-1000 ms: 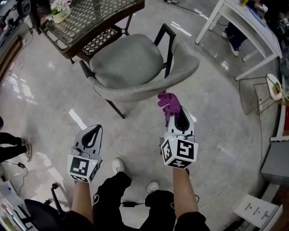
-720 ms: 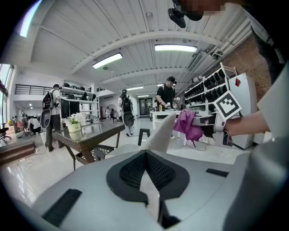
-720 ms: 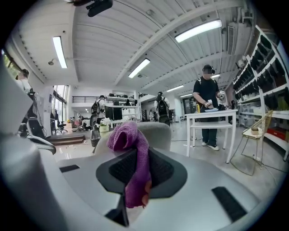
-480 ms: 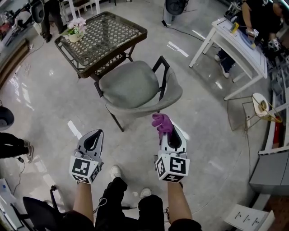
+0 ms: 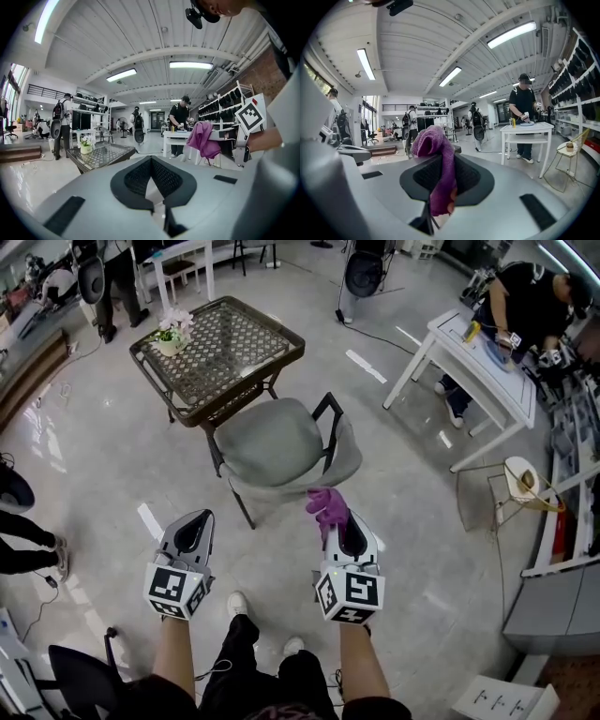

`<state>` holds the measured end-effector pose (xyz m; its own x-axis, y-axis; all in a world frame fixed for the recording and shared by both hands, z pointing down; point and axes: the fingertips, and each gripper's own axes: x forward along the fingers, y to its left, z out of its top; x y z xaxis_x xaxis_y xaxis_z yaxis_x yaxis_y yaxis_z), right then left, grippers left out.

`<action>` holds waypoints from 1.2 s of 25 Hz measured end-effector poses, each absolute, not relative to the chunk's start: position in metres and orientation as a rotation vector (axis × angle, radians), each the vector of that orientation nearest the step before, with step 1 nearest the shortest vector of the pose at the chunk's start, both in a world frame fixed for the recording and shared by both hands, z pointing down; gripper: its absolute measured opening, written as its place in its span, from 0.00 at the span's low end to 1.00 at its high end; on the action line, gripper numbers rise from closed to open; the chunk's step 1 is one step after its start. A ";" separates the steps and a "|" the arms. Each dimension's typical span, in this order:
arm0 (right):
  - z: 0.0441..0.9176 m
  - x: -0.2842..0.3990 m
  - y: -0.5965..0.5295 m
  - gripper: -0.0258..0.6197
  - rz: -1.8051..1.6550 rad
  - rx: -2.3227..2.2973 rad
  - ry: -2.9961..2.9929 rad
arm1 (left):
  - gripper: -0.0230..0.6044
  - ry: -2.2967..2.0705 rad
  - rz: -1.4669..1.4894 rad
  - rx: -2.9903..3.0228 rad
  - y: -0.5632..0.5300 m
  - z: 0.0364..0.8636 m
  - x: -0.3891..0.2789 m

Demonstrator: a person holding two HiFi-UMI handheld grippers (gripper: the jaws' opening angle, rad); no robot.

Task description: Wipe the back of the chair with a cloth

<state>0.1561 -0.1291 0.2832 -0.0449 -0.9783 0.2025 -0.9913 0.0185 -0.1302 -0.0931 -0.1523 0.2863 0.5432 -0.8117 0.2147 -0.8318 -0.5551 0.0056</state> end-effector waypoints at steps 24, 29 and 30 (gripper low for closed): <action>0.153 0.126 -0.107 0.16 0.287 2.072 -2.343 | 0.05 -1.660 0.103 2.668 -0.128 0.125 -0.135; 0.133 0.123 -0.100 0.16 0.243 2.052 -2.364 | 0.05 -1.690 0.102 2.671 -0.119 0.101 -0.144; 0.130 0.122 -0.100 0.16 0.237 2.053 -2.369 | 0.05 -1.701 0.096 2.674 -0.118 0.097 -0.147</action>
<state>0.1222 -0.0996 0.1297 -0.1471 -0.9843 0.0971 -0.9840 0.1357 -0.1151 -0.1471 -0.1180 0.0968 0.4226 -0.9056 0.0353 -0.9039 -0.4240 -0.0570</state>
